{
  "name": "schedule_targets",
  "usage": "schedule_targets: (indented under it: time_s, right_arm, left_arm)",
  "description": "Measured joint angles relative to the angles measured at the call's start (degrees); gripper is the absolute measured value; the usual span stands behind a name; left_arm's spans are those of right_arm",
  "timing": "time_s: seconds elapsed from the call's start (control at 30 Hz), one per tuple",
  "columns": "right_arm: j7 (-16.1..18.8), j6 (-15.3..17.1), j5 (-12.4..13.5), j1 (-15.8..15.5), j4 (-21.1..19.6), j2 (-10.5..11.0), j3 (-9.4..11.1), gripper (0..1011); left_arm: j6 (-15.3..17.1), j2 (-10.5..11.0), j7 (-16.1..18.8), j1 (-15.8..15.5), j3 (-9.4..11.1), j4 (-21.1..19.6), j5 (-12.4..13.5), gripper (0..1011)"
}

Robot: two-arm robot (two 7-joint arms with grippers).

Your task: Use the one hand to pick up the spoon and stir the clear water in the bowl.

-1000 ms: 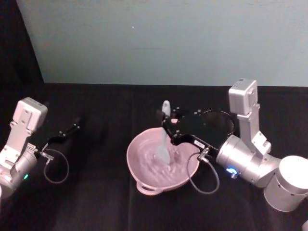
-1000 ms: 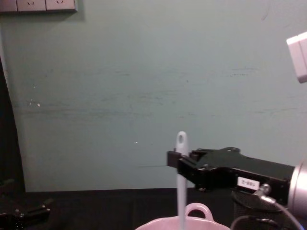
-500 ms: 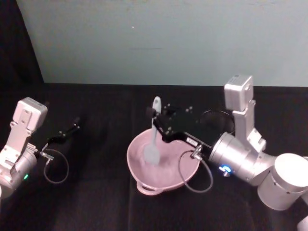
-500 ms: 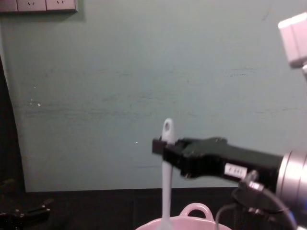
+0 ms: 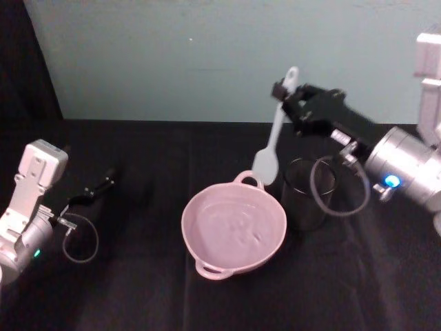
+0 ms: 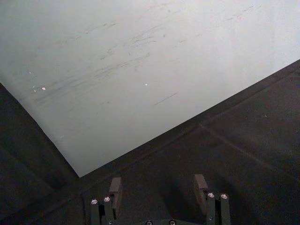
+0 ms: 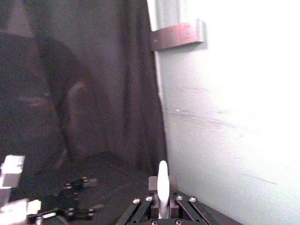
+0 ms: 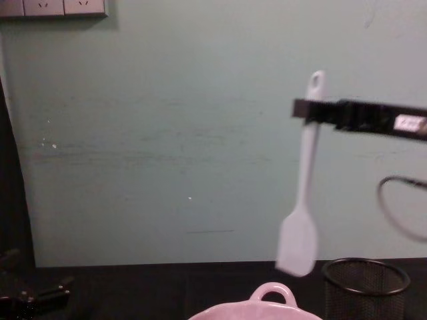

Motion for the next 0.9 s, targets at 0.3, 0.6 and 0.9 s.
schedule_targets:
  time_s: [0.3,0.6,0.9]
  right_arm:
    - [-0.39,4.27,3.50,2.88,1.65,3.98,2.90,117]
    - [0.15,2.74,6.32,2.90,6.55,4.69,3.65,117]
    - [1.98,0.24,8.31,3.16,13.87,2.63,1.01,117]
  left_arm:
    - [0.00,0.00,0.00,0.00,0.00,0.00,0.00,1005]
    - [0.00,0.00,0.00,0.00,0.00,0.00,0.00,1005]
    - [0.00,0.00,0.00,0.00,0.00,0.00,0.00,1005]
